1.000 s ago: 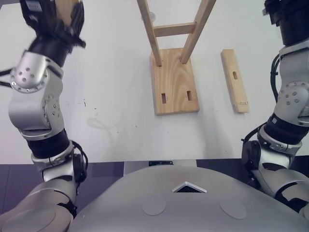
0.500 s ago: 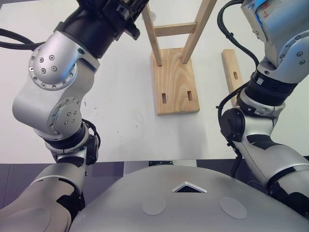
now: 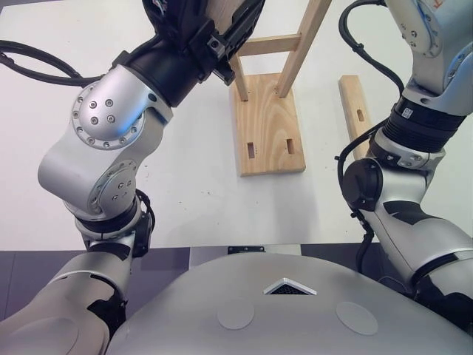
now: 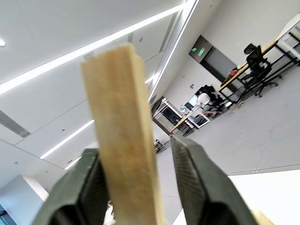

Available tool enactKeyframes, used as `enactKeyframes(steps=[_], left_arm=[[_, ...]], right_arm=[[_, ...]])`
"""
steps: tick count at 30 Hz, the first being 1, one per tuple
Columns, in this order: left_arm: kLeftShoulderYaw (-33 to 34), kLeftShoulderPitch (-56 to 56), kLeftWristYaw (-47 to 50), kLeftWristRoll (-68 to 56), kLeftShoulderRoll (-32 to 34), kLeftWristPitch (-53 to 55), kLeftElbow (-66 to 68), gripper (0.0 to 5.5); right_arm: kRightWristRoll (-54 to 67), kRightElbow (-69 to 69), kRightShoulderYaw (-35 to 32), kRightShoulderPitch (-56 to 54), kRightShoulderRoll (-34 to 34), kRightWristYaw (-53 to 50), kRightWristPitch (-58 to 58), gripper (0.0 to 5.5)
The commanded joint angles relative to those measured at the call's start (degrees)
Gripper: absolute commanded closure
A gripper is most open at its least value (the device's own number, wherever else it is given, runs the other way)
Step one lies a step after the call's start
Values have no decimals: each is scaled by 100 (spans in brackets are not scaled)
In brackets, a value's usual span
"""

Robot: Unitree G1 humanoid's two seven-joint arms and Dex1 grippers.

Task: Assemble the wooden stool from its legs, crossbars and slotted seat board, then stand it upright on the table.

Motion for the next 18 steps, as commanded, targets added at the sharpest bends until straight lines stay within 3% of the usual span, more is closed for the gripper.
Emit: enactKeyframes(steps=[1, 7, 10, 11, 18], left_arm=[[-53, 36, -9, 125, 90, -79, -41, 347], [-44, 82, 71, 169, 36, -124, 69, 347], [74, 228, 80, 92, -33, -155, 162, 347], [131, 267, 80, 53, -59, -160, 185, 308], [490, 920, -240, -460, 104, 67, -231, 180]], right_arm=[[365, -50, 63, -135, -210, -154, 96, 428], [145, -347, 114, 116, -493, -197, -44, 433], [253, -555, -204, 455, -475, -498, -411, 439], [299, -602, -306, 526, -498, -581, -499, 440], [205, -1537, -757, 1694, -1008, -1268, -804, 445]])
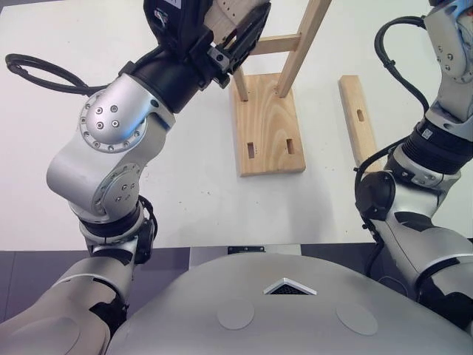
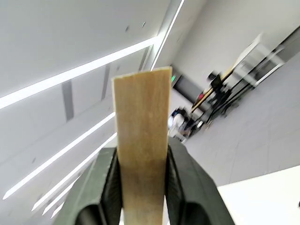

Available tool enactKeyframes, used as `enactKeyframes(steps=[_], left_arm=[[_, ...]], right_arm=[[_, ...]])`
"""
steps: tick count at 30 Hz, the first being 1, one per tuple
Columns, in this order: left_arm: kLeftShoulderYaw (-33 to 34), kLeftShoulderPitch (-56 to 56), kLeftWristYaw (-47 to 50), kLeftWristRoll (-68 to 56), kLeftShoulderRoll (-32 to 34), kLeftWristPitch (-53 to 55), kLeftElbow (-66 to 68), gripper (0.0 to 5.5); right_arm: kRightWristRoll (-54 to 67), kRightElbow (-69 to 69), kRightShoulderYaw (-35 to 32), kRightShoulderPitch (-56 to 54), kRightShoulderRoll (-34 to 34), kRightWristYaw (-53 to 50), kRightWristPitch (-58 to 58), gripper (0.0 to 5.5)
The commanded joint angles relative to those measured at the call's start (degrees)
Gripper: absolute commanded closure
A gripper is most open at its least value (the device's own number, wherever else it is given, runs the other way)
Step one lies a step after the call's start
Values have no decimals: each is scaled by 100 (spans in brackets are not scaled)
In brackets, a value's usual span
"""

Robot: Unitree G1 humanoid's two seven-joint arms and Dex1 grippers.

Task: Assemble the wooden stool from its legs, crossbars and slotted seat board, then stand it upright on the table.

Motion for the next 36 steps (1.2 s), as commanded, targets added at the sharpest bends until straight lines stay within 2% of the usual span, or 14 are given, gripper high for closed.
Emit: enactKeyframes(steps=[1, 4, 6, 9, 13, 17, 36], left_arm=[[440, 754, -412, -536, 391, 251, -490, 162], [753, 1980, -907, -680, 867, 143, -619, 140], [832, 2639, -929, -381, 958, -81, -221, 140], [643, 3043, -658, 363, 874, -688, 872, 140], [147, 3102, -245, 1462, 784, -1540, 1946, 140], [-298, 2831, -198, 1803, 474, -1844, 2374, 140], [-748, 2391, -474, 1741, 30, -1249, 2446, 140]], right_arm=[[-272, -868, -261, 1074, -434, -421, -129, 445], [-825, -2015, -74, 2218, -478, -576, -229, 445], [-1221, -2495, 252, 2854, -388, -422, -264, 445], [-1901, -2807, 563, 3523, -322, -90, -442, 445], [-2662, -2732, 612, 4042, -431, 536, -703, 445], [-3399, -2834, 897, 4491, -470, 1045, -830, 445], [-4570, -2610, 1466, 5313, 51, 1517, -1076, 445]])
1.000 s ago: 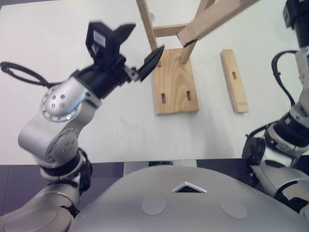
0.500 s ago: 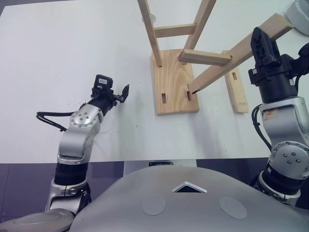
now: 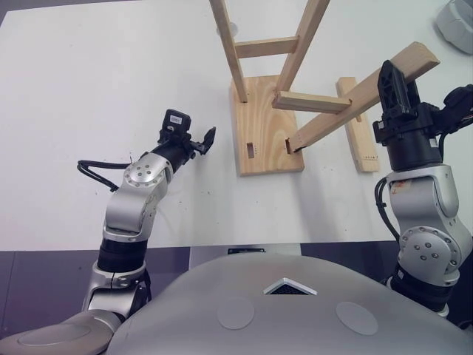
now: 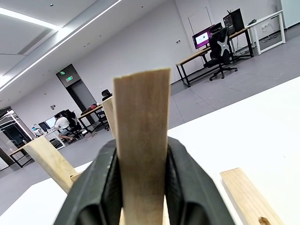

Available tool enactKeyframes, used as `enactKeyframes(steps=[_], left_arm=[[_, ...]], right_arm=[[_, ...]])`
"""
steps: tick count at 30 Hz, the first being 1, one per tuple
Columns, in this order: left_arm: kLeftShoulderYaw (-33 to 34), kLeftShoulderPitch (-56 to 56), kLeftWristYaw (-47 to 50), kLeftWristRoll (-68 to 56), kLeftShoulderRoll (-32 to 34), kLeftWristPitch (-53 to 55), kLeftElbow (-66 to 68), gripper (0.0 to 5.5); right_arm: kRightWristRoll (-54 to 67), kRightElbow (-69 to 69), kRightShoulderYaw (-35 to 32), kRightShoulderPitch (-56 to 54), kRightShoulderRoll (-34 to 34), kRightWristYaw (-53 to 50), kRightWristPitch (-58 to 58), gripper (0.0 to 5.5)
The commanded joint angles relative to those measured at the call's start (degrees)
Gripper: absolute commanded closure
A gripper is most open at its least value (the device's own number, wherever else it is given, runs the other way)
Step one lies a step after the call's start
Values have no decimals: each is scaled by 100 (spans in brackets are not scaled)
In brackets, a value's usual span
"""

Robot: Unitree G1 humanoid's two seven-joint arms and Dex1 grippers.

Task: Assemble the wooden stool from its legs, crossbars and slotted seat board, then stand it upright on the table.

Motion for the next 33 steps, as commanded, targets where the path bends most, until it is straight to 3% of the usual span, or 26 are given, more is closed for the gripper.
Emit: enactKeyframes(steps=[1, 10, 17, 33], left_arm=[[-155, -130, -38, -20, -124, 270, -60, 140], [-362, -259, -38, -93, -391, 626, -110, 140], [-489, -203, -5, 120, -232, 729, -46, 140], [-642, -375, -20, 223, -418, 736, 42, 140]], right_arm=[[-142, 133, 207, 173, 59, -1, 204, 445], [3, 74, 94, -104, 99, 105, 112, 445], [349, 31, -93, -620, 53, -84, 226, 445], [-154, 11, 47, -229, -41, 97, 277, 445]])
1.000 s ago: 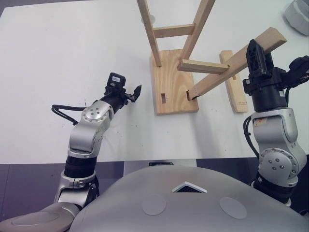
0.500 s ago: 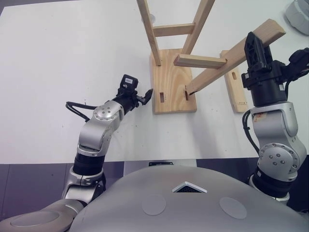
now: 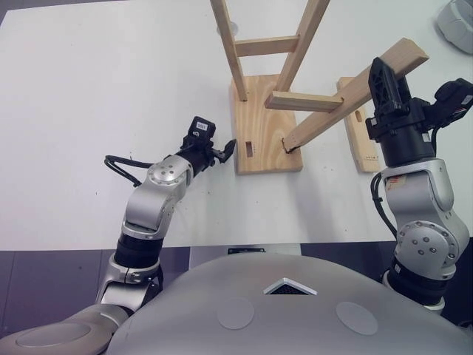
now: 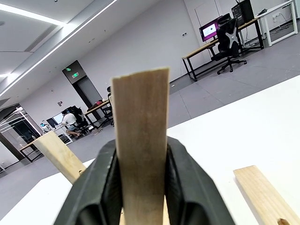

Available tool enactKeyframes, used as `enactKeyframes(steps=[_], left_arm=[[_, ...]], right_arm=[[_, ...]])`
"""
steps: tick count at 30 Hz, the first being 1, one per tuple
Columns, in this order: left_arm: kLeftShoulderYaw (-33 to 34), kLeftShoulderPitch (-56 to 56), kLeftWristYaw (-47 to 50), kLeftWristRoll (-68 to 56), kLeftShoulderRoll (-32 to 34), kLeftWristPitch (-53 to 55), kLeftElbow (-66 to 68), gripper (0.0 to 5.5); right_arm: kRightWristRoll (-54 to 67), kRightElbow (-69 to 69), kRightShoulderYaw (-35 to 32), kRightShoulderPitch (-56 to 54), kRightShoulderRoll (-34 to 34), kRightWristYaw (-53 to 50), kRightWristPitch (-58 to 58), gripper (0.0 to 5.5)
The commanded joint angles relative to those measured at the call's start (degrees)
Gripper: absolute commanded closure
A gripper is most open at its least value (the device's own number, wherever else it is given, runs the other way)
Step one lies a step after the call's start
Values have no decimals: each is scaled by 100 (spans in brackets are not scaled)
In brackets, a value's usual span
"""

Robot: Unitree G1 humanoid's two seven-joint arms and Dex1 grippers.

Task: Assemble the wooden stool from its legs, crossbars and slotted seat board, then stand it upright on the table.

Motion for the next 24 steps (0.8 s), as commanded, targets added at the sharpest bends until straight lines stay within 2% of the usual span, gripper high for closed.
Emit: enactKeyframes(steps=[1, 10, 17, 24], left_arm=[[-26, -156, -18, 56, -20, 56, 42, 140], [8, -232, -15, -16, -166, 125, -20, 140], [271, -312, 11, -103, -220, 245, -140, 140], [510, -410, 17, -48, -155, 267, -129, 140]], right_arm=[[-388, -77, 93, 10, -124, 54, 27, 445], [-1468, -81, 359, 132, -216, 149, -92, 445], [-2696, 245, 945, 414, -414, 509, -410, 445], [-2927, 1232, 776, 1036, -476, 1288, -1082, 445]])
